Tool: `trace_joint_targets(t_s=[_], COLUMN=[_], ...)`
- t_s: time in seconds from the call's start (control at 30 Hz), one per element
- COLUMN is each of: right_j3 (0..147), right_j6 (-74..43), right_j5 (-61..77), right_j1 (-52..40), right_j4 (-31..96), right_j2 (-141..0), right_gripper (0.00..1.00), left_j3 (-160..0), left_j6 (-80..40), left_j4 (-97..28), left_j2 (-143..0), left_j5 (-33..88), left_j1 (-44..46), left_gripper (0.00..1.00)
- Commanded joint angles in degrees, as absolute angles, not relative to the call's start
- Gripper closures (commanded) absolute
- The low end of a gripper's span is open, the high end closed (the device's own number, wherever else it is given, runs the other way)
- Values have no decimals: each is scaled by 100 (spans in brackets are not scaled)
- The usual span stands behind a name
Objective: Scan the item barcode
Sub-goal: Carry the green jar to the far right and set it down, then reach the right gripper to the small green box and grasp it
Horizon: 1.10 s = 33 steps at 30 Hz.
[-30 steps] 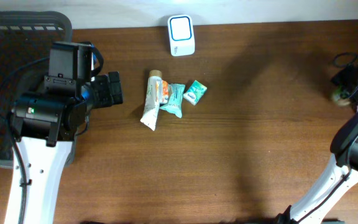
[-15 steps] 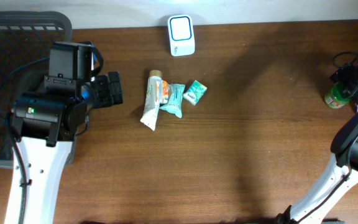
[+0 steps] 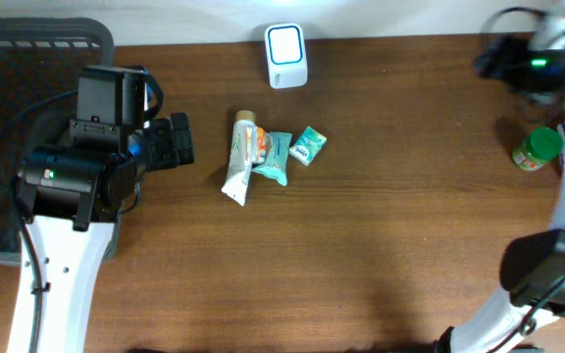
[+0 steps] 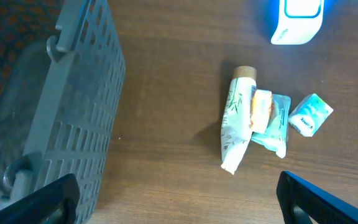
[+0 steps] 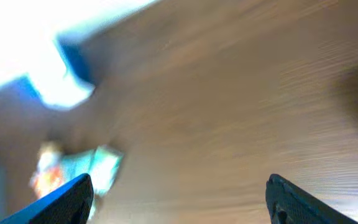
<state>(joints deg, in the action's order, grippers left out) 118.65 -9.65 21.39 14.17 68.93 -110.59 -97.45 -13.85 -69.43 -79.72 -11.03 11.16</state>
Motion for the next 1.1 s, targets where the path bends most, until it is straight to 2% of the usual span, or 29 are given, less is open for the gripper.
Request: trace_joint_targets(t_s=[0.0,0.23,0.3,0.37,0.43,0.5,0.67,0.8,0.93,0.97,1.0,1.07], right_j3=[11415,10820,10809,10809,10809,10809,10809,10787,10787,10787,10787,10787], right_j6=[-781,-1549,-1964,-2416,-2495,-2491,-2231,-1879,-1890,-1887,-1887,-1883], right_j5=[2528,2484,2484,2484,2484,2318,825,655,434,353,239,47], right_j1=[676,-701,-963,-1245,-1468,-1645,-2056,-2298,-2366,-2366,-2359,-2355], right_j4=[6845,5655,5408,5074,4757,4532,4278,4215,4307,4338,4399,4528], right_j2=[-11439,-12228,-12462,-12707,-12868,-12943,-13039,-13238,-13316,-13325,-13325,-13325], right_gripper=[18,19,26,28,28,20,21,37,46,53,56,59], left_j3=[-9743,-9743,-9743,-9743,-9743,-9743,-9743,-9743,-9743,-9743,-9743,-9743], left_j6=[-1297,-1297,-1297,-1297,-1297,-1297,-1297,-1297,-1297,-1297,-1297,-1297], left_j4=[-6936,-6936,-6936,-6938,-6936,-6936,-6938,-6938,-6943,-6945,-6952,-6952], left_j2=[-7970,-7970,-7970,-7970,-7970,-7970,-7970,-7970,-7970,-7970,-7970,-7970], left_j5=[-1184,-1181,-1184,-1181,-1181,-1184,-1184,-1184,-1181,-1184,-1181,-1184], left_j1=[1096,1096,1096,1096,1096,1096,1096,1096,1096,1096,1096,1096], left_gripper=[1,1,1,1,1,1,1,1,1,1,1,1])
